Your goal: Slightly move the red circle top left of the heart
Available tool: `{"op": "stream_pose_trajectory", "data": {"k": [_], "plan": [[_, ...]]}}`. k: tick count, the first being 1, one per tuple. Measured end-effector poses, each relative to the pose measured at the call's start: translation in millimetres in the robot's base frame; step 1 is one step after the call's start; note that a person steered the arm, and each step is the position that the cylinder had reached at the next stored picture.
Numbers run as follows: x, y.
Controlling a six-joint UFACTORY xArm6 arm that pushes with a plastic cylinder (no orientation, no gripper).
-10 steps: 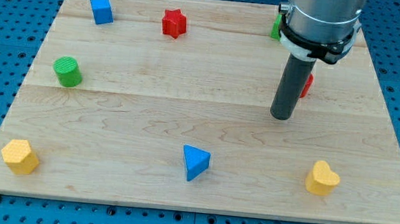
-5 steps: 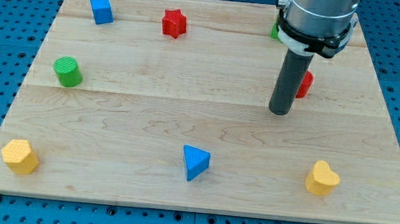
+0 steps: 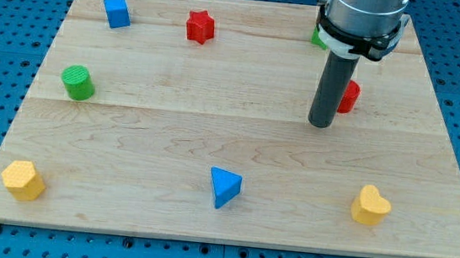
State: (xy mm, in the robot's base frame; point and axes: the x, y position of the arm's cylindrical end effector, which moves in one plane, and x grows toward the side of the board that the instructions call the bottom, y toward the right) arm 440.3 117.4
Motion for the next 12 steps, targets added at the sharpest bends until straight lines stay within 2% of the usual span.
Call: {"op": "stream_pose_trajectory", "data": {"k": [3,4,5,6,7,8,9,10,11,12], "plan": [[0,-2],[-9,16],[-60,26],[-51,40],[-53,106],[-112,128],[-121,72],[-99,54],[-92,68],[-64,85]]}}
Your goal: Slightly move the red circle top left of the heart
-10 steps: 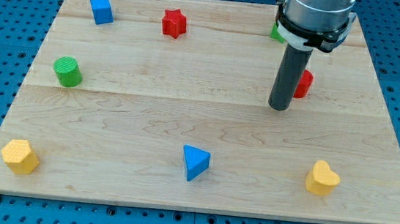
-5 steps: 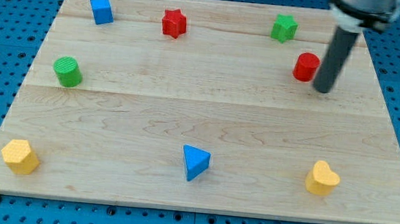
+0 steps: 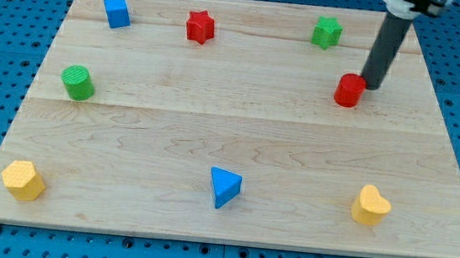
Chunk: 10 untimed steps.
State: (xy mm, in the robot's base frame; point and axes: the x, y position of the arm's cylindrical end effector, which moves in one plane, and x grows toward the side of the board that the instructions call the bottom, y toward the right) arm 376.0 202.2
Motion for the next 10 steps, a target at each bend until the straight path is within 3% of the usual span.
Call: {"op": "stream_pose_trajectory", "data": {"k": [1,2,3,4,5,6,7,8,10], "plan": [[34,7],[-33,-4],[-32,-75],[2,-50],[-10,-49],[-43,-11],[13,1],[23,-21],[5,1]]}}
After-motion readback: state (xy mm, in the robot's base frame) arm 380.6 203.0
